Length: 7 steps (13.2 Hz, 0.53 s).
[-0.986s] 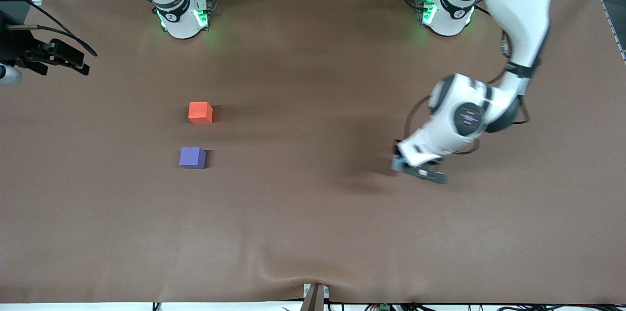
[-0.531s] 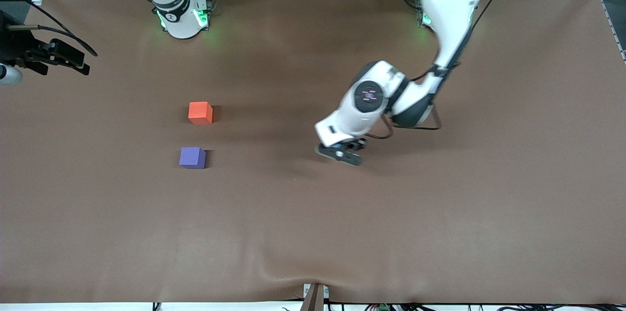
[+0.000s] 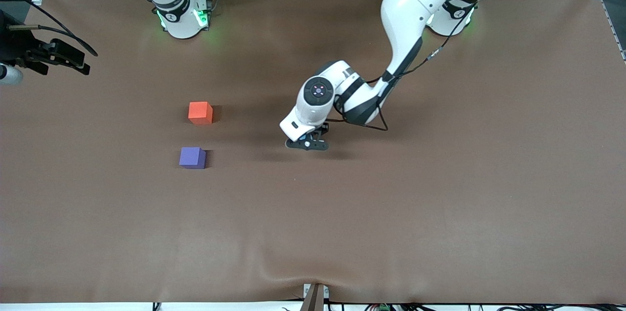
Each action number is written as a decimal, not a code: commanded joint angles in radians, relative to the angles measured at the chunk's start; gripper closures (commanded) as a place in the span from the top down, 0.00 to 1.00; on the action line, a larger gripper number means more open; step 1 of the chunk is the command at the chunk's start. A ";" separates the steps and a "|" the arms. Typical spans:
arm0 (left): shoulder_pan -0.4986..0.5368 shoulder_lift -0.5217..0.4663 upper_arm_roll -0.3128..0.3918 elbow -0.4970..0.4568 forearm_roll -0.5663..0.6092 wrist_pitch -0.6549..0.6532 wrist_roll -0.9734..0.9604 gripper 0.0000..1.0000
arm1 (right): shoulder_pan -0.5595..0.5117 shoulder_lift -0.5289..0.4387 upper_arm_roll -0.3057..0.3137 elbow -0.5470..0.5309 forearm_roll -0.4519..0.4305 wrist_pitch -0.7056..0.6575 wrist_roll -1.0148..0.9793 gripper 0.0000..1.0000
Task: Place blue block between orange and purple blocks
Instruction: 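Carry the blue block with the left gripper toward the table middle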
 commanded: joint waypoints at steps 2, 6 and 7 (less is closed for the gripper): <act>-0.043 0.026 0.032 0.038 0.005 -0.020 -0.065 1.00 | 0.009 0.062 -0.012 0.065 0.006 -0.001 0.008 1.00; -0.034 -0.059 0.032 0.041 0.008 -0.023 -0.089 1.00 | 0.032 0.112 -0.010 0.078 -0.003 -0.004 0.004 1.00; -0.028 -0.093 0.033 0.040 0.009 -0.032 -0.091 1.00 | 0.035 0.132 -0.010 0.078 -0.006 -0.003 0.004 1.00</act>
